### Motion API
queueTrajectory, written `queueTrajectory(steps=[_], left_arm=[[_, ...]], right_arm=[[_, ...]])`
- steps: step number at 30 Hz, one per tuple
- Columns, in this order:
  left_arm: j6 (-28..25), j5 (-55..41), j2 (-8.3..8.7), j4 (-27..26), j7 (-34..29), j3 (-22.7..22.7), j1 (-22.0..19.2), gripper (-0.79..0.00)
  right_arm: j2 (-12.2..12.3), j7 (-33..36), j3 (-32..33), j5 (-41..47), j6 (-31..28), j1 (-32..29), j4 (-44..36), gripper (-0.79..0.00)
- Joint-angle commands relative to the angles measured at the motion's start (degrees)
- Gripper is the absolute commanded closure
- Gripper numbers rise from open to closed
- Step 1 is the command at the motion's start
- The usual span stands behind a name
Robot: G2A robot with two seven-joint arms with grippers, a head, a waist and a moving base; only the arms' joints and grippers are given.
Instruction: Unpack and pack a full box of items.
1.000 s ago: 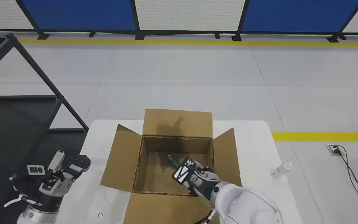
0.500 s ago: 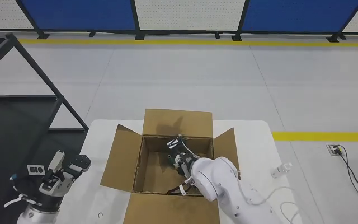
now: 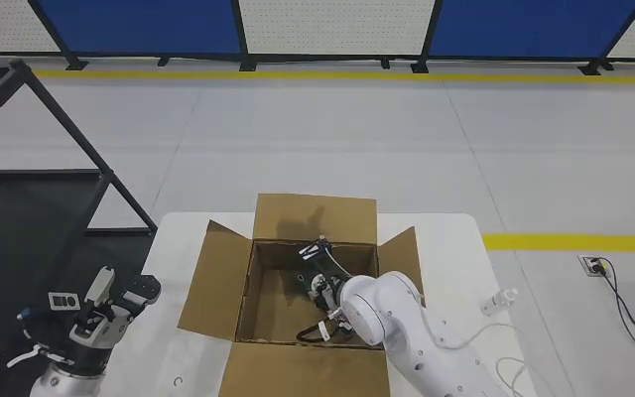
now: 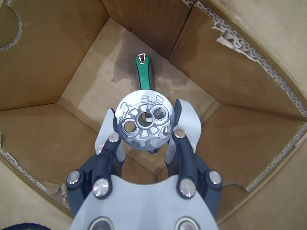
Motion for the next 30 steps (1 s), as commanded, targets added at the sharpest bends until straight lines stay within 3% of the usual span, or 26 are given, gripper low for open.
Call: queueTrajectory(steps=[1, 14, 27, 30], left_arm=[[0.00, 0.00, 0.00, 0.00, 0.00, 0.00, 0.00, -0.785], [0.00, 0.00, 0.00, 0.00, 0.00, 0.00, 0.00, -0.785], [0.00, 0.00, 0.00, 0.00, 0.00, 0.00, 0.00, -0.785], [0.00, 0.00, 0.00, 0.00, 0.00, 0.00, 0.00, -0.785]], right_arm=[[-0.38, -0.64, 0.38, 0.53, 1.67, 0.68, 1.91, 0.000], [-4.26, -4.29, -1.57, 4.98, 9.14, 7.46, 18.37, 0.000], [-6.55, -3.27, -3.74, 3.85, 10.58, 9.20, 24.03, 0.000], [-6.93, -3.07, -3.91, 3.51, 10.54, 9.40, 24.77, -0.194]])
